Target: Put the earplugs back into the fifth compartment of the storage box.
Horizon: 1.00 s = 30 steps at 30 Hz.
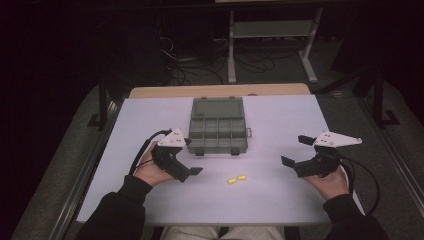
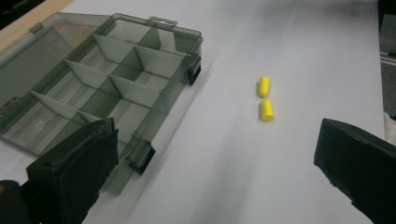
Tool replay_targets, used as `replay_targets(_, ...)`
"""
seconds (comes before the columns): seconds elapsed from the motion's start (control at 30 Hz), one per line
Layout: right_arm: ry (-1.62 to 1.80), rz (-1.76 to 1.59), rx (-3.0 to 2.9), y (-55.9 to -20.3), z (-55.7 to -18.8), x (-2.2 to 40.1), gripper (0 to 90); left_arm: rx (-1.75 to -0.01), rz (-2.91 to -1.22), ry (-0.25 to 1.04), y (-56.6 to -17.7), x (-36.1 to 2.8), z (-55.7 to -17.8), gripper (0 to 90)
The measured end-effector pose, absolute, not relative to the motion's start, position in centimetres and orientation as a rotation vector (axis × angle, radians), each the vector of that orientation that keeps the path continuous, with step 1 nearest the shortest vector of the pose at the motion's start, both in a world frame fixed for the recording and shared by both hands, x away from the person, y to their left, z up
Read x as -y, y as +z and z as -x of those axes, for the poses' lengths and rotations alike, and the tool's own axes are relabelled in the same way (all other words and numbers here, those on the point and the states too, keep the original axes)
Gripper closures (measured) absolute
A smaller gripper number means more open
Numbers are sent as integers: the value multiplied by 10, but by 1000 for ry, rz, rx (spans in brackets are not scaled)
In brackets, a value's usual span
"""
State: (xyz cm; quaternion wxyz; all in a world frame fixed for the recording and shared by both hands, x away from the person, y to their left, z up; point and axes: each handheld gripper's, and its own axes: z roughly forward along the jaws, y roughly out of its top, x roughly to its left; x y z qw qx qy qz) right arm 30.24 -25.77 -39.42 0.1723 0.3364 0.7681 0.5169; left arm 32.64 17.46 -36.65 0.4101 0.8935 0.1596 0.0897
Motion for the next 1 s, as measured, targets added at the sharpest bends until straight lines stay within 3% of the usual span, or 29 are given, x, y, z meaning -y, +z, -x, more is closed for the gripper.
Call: replay_targets(1.0,1451,-936,-2195,-395,-301,255,0,-260,-2407,98,-416,-99,-323,0)
